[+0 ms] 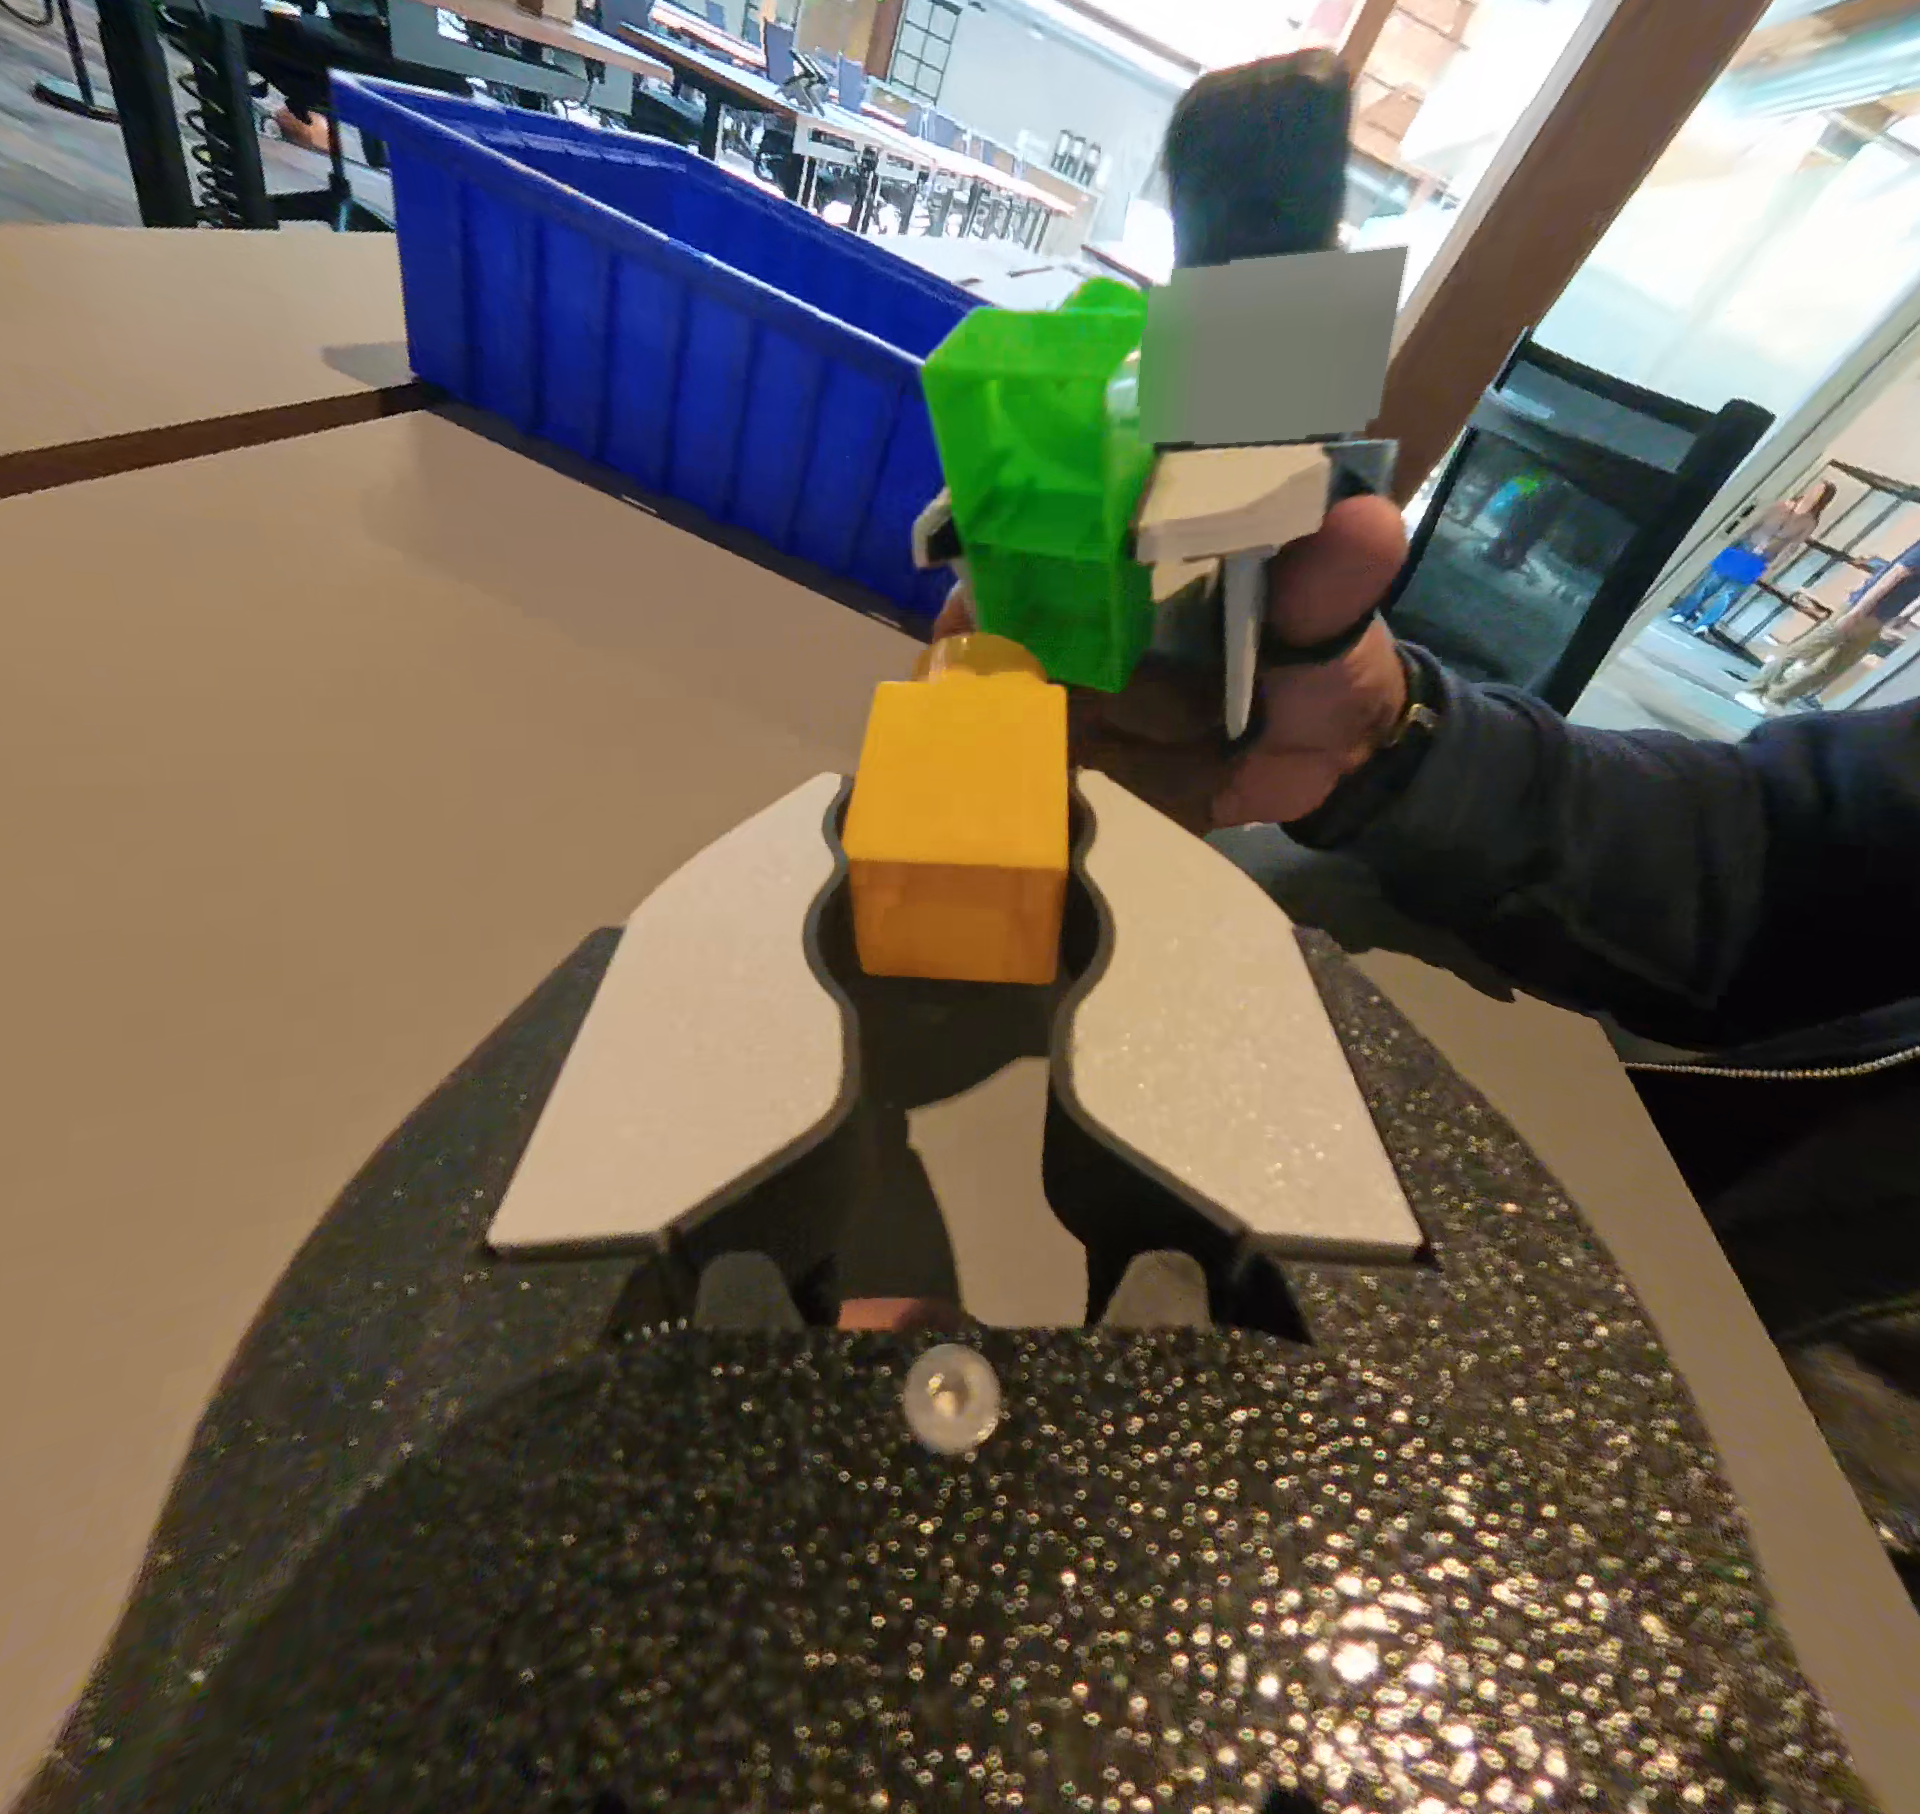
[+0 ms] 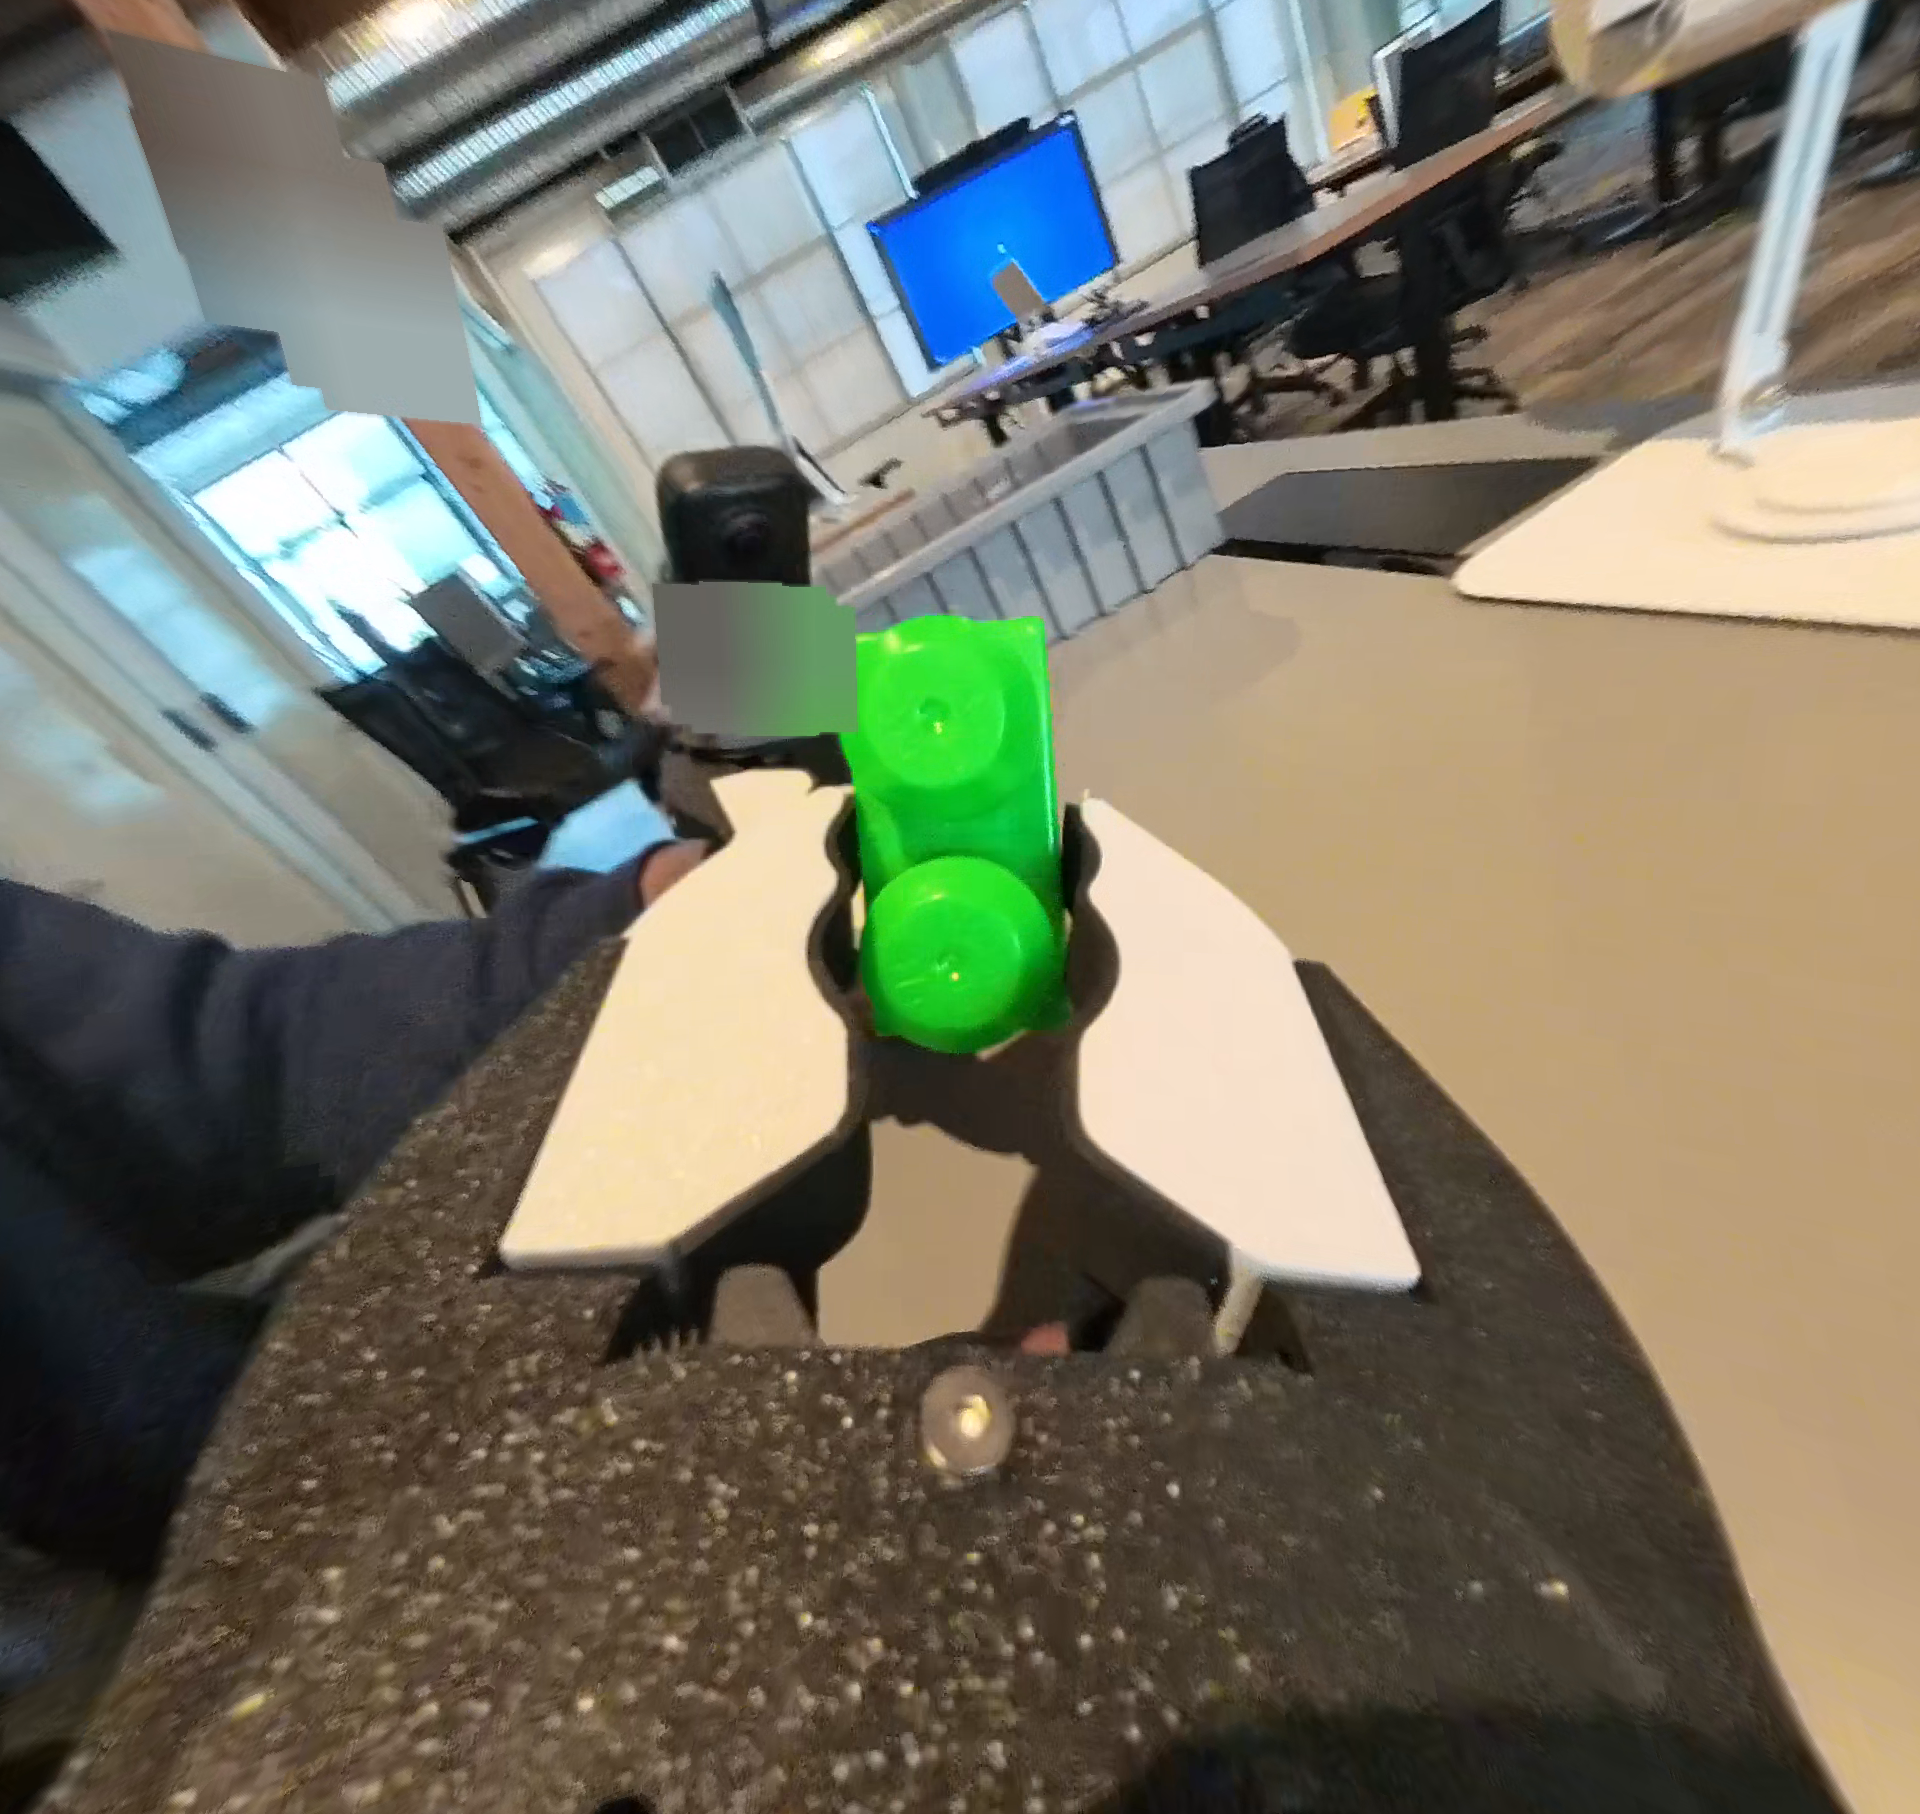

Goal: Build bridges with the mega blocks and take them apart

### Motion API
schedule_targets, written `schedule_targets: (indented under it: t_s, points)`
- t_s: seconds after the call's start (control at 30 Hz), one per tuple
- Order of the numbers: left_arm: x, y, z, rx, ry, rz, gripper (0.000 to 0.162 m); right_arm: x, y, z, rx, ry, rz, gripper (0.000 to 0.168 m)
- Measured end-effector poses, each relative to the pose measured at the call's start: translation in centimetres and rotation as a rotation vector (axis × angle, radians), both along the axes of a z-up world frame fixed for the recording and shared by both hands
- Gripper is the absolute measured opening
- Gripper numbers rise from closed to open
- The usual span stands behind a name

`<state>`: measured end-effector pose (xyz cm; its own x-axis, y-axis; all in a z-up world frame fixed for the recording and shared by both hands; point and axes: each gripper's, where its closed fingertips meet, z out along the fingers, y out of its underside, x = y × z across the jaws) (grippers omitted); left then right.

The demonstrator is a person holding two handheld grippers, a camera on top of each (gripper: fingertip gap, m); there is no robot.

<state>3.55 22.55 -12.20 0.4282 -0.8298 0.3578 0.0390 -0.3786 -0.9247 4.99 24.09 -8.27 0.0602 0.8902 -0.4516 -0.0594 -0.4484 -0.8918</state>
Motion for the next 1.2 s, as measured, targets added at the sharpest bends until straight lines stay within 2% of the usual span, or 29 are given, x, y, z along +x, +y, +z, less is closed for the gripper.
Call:
schedule_targets:
  t_s: [0.1, 0.2, 0.27, 0.33, 0.4, 0.5, 0.6, 0.7, 0.8, 0.93, 1.03, 1.07, 1.13, 1.2]
  points:
    - [-0.1, 0.0, 0.1, 0.001, -0.007, -0.002, 0.036, 0.5, -0.2, 1.7, 0.101, -0.058, -0.051, 0.038]
    - [0.0, -0.1, 0.0, 0.016, 0.007, -0.001, 0.036, 2.7, 0.4, 5.7, 0.182, -0.073, -0.136, 0.038]
    - [0.1, -0.1, 0.0, 0.018, 0.016, 0.000, 0.036, 6.0, 2.4, 7.8, 0.233, -0.147, -0.243, 0.038]
    - [0.2, -0.2, -0.1, 0.019, 0.022, -0.002, 0.036, 10.6, 6.2, 8.5, 0.262, -0.288, -0.387, 0.037]
    - [0.2, -0.2, -0.2, 0.017, 0.028, -0.006, 0.036, 16.1, 11.1, 7.1, 0.260, -0.491, -0.518, 0.038]
    - [0.4, -0.2, -0.3, 0.019, 0.042, -0.008, 0.036, 24.9, 17.9, 1.4, 0.101, -0.765, -0.632, 0.038]
    - [0.5, -0.3, -0.4, 0.026, 0.055, -0.010, 0.036, 31.1, 20.9, -4.0, -0.102, -0.884, -0.682, 0.039]
    - [0.6, -0.4, -0.4, 0.029, 0.064, -0.013, 0.036, 33.5, 20.7, -7.8, -0.227, -0.970, -0.667, 0.039]
    - [0.7, -0.4, -0.5, 0.032, 0.072, -0.013, 0.036, 33.7, 20.2, -8.2, -0.224, -1.007, -0.669, 0.041]
    - [0.6, -0.1, -0.6, 0.047, 0.093, 0.018, 0.036, 32.3, 19.6, -5.4, -0.132, -0.955, -0.664, 0.050]
    - [0.9, 0.4, -0.3, 0.072, 0.112, 0.045, 0.036, 29.1, 17.6, -0.9, 0.016, -0.829, -0.616, 0.058]
    - [1.1, 0.8, 0.1, 0.082, 0.111, 0.057, 0.036, 27.2, 16.0, 1.1, 0.090, -0.768, -0.570, 0.060]
    - [1.8, 1.9, 1.8, 0.102, 0.091, 0.069, 0.036, 22.5, 11.3, 5.0, 0.250, -0.638, -0.440, 0.055]
    - [3.0, 3.6, 4.1, 0.125, 0.067, 0.074, 0.036, 17.7, 5.3, 6.9, 0.402, -0.563, -0.279, 0.052]
